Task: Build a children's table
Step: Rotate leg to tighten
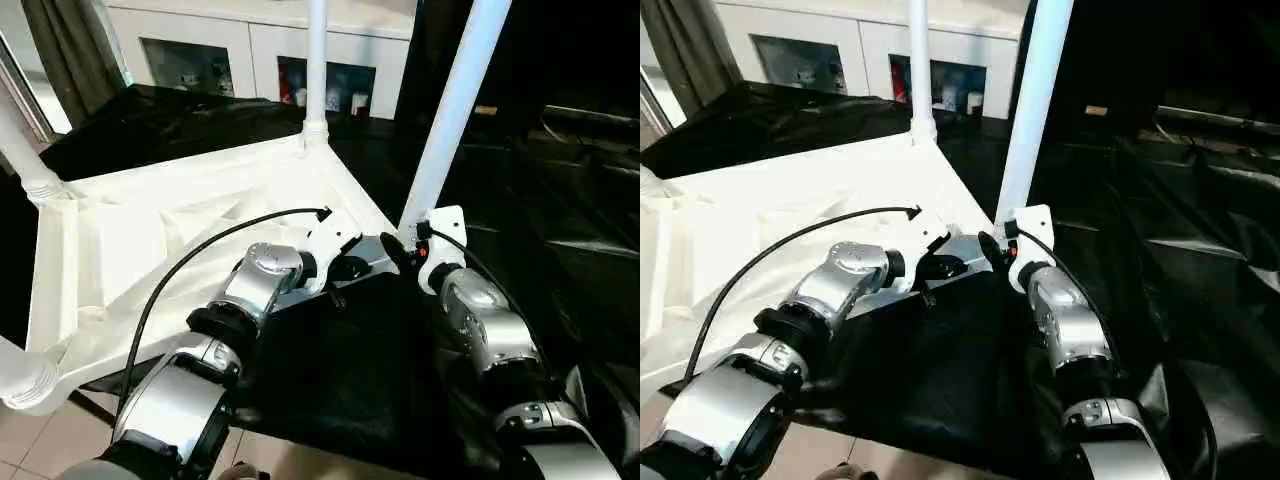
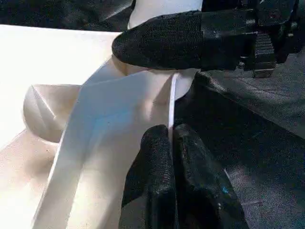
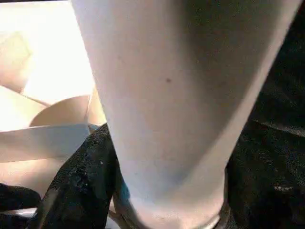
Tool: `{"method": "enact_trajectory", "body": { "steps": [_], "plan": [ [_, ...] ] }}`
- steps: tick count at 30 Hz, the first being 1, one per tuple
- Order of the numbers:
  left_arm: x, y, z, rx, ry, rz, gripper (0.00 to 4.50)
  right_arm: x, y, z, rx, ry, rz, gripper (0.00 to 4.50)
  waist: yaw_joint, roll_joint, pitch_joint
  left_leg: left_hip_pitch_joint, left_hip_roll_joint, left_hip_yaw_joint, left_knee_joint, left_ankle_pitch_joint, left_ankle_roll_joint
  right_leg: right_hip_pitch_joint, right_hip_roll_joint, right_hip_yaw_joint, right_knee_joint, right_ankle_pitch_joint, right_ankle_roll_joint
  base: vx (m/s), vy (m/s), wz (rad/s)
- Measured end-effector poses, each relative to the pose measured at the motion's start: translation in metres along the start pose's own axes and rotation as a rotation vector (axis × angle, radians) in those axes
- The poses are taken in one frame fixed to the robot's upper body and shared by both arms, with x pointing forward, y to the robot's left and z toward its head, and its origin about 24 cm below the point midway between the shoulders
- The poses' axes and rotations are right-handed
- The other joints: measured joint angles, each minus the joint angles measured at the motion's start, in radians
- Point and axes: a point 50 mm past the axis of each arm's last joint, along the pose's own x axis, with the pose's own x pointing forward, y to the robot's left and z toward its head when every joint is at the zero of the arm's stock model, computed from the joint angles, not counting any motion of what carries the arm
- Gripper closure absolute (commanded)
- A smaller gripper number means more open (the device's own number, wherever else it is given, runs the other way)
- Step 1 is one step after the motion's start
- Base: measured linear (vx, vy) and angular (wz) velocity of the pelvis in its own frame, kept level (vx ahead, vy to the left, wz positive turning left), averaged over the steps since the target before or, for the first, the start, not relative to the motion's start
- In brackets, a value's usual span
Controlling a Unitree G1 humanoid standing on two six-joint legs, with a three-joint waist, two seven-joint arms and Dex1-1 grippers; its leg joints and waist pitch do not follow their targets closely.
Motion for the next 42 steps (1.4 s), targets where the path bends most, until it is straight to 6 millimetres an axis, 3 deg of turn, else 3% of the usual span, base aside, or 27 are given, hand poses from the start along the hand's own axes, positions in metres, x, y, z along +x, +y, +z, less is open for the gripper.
{"method": "enact_trajectory", "body": {
  "steps": [4,12,18,23,29,30,36,42],
  "plan": [
    [-0.002,0.002,-0.001,0.012,0.001,-0.001,4.50,-0.002,0.001,-0.001,-0.005,-0.008,0.033,1.06,-0.005,-0.001,0.000,0.000,0.000,0.000,0.000,0.000,0.000,0.000,0.000,0.000,0.000,0.000,0.000,0.000,0.000,0.00],
    [-0.021,0.009,-0.008,0.045,0.016,-0.111,4.50,-0.024,-0.013,-0.004,-0.110,0.012,0.315,1.06,-0.010,-0.003,0.002,-0.001,0.002,0.000,-0.003,0.000,0.000,-0.002,0.001,-0.001,0.000,-0.001,0.002,0.000,0.000,0.00],
    [-0.046,0.013,-0.016,0.116,0.038,-0.260,4.50,-0.041,-0.013,-0.002,-0.166,0.045,0.558,1.06,-0.017,-0.004,0.004,-0.003,0.002,0.000,-0.005,0.000,0.000,-0.005,0.002,-0.002,-0.001,-0.001,0.002,0.000,0.000,0.00],
    [-0.062,0.008,-0.024,0.129,0.056,-0.420,4.50,-0.052,-0.004,0.002,-0.253,0.082,0.773,1.06,-0.004,-0.004,0.004,-0.005,0.003,0.000,-0.006,0.002,0.004,-0.007,0.002,-0.003,0.000,-0.002,0.000,0.000,0.000,0.00],
    [-0.068,0.009,-0.027,0.135,0.069,-0.445,4.50,-0.055,-0.001,0.002,-0.276,0.104,0.838,1.06,0.002,-0.004,0.004,-0.006,0.002,0.000,-0.002,0.000,0.000,-0.006,0.001,-0.002,0.001,-0.002,0.000,0.000,0.000,0.00],
    [-0.069,0.009,-0.027,0.135,0.070,-0.447,4.50,-0.056,-0.001,0.002,-0.276,0.105,0.841,1.31,0.001,-0.004,0.004,-0.006,0.002,0.000,-0.002,0.000,0.000,-0.006,0.001,-0.002,0.001,-0.002,0.000,0.000,0.000,0.00],
    [-0.071,0.008,-0.028,0.136,0.071,-0.455,4.50,-0.056,0.000,0.003,-0.270,0.112,0.848,1.78,0.002,-0.004,0.005,-0.006,0.003,0.000,-0.003,0.000,0.000,-0.006,0.001,-0.003,0.001,-0.002,0.000,0.000,0.000,0.00],
    [-0.069,0.007,-0.027,0.136,0.068,-0.453,4.50,-0.056,0.000,0.002,-0.263,0.114,0.847,1.88,0.002,-0.004,0.005,-0.006,0.003,0.000,-0.002,0.000,0.000,-0.006,0.001,-0.002,0.001,-0.002,0.000,0.000,0.000,0.00]
  ]
}}
